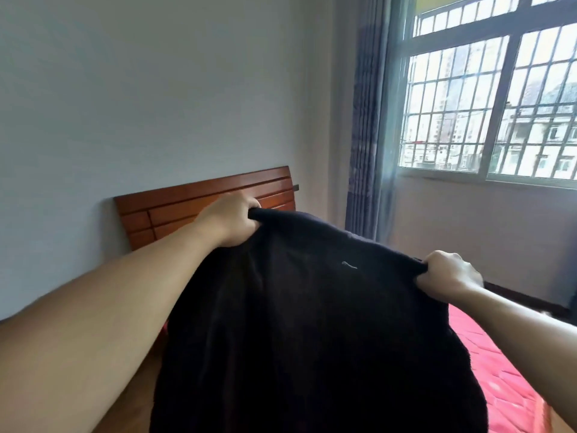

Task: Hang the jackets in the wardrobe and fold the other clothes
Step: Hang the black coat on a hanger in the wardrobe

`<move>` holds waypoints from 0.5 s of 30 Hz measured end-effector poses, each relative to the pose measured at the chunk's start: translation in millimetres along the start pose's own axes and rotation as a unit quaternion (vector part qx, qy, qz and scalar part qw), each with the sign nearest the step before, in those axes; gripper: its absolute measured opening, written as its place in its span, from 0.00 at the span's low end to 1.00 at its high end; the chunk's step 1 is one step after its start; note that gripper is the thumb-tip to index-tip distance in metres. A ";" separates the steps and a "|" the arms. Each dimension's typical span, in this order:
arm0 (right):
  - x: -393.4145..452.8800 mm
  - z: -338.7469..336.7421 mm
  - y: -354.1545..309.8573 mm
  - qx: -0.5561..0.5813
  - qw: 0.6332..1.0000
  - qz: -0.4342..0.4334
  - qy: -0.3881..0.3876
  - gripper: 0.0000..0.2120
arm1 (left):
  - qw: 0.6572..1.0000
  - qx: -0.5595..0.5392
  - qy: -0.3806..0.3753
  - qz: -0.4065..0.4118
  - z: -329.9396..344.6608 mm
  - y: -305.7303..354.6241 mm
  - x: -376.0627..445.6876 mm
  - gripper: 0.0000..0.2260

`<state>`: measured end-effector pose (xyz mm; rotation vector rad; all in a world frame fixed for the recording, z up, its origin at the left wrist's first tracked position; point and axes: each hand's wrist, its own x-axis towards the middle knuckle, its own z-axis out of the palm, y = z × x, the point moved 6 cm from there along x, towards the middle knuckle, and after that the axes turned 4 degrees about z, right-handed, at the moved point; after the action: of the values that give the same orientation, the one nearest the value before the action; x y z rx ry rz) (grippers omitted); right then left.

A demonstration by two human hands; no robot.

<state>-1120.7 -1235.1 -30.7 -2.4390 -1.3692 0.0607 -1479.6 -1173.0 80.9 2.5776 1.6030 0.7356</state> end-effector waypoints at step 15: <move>-72.0 16.8 -299.0 0.292 0.912 -0.149 -0.247 0.12 | 0.899 -0.292 0.099 -0.311 -77.4 -227.6 -162.5 0.08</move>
<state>-1408.0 -1148.2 38.3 -1.7486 -1.6099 0.9260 -1761.0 -1221.3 29.6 1.4972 1.7502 1.1872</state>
